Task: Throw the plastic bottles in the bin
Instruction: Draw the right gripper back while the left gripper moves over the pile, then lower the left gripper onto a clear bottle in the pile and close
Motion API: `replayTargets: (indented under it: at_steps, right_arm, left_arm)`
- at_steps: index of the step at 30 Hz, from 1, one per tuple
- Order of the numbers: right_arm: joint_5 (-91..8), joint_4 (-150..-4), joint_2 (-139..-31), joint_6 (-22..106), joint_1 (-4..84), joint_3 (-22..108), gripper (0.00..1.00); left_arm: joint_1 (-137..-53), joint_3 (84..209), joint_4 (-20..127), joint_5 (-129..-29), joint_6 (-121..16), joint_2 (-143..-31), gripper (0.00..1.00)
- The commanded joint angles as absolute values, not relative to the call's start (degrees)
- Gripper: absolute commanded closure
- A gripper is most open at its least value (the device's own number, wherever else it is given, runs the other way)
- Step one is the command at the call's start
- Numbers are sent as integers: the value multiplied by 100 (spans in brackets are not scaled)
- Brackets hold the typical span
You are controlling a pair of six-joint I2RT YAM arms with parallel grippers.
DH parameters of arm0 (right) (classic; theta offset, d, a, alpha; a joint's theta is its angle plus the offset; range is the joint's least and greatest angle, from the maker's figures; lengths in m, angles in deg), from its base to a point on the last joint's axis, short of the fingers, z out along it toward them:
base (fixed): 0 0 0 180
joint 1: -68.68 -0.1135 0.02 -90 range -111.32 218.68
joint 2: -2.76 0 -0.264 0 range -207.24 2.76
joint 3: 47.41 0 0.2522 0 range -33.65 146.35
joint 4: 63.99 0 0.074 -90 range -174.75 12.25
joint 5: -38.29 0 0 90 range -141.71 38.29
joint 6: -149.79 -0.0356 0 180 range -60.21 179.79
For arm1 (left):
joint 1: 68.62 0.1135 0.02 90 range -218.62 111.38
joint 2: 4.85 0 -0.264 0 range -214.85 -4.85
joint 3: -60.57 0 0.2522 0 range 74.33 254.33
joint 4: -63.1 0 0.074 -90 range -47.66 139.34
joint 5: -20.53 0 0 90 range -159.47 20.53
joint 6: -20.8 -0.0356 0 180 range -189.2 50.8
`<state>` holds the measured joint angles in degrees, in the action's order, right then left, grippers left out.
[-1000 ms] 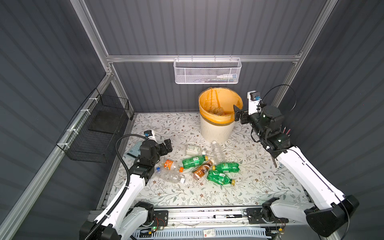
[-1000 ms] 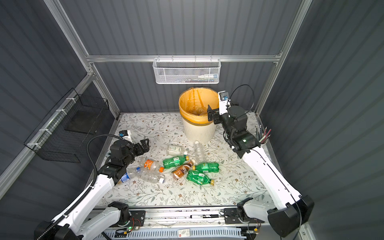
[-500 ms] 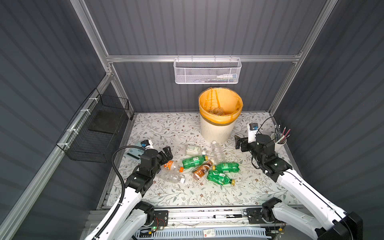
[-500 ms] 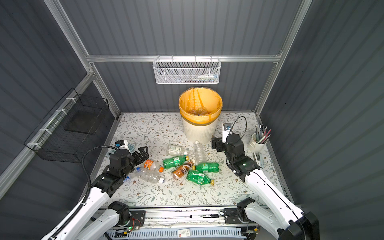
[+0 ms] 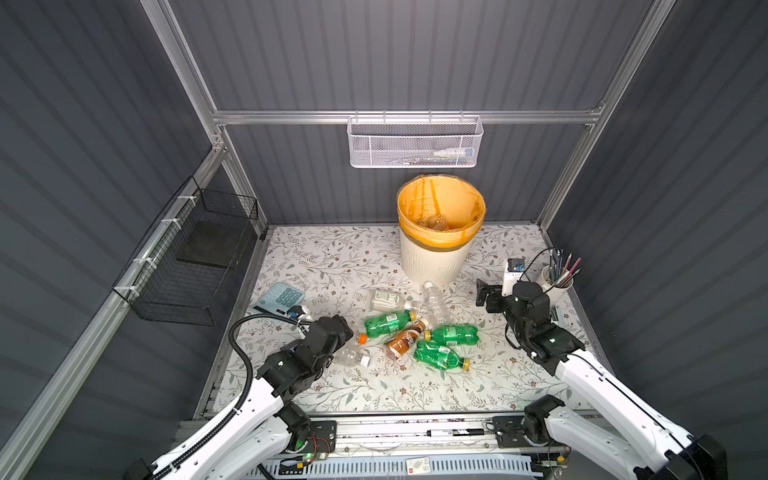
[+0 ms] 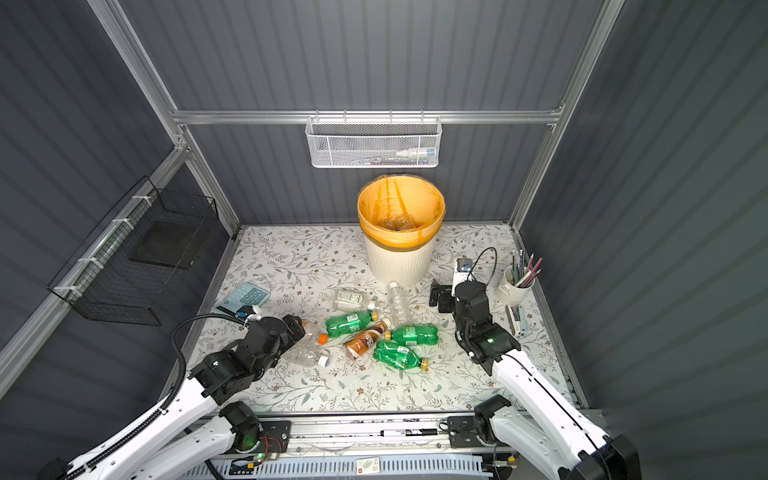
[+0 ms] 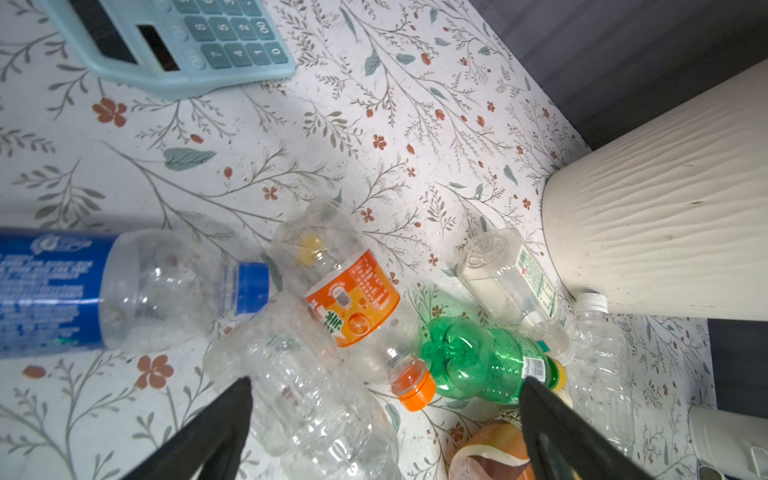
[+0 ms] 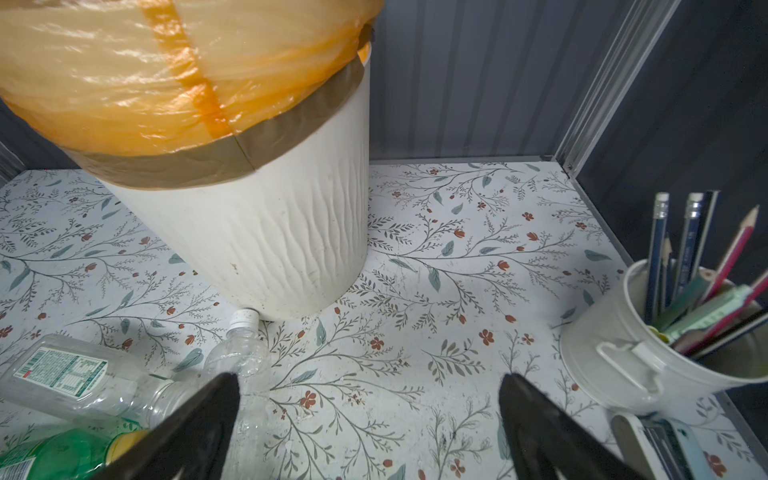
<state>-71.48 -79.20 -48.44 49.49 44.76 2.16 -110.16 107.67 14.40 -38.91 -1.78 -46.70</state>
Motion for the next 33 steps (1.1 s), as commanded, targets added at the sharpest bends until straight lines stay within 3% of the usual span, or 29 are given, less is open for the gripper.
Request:
replayTargets:
  at_steps: [1, 12, 33]
  right_arm:
    - [-7263, -7898, -4787, 4820, 4504, 168, 1]
    - [-7252, -7889, -4866, 4808, 4528, 155, 1]
    - [-7199, -7909, -4987, 4796, 4546, 147, 1]
  left_arm:
    - [-11176, 10678, 941, -3584, 620, -4671, 0]
    - [-11583, 10076, 1040, -3650, 1670, -4814, 1]
    - [-11598, 9528, 2414, -3975, 1487, -5889, 8]
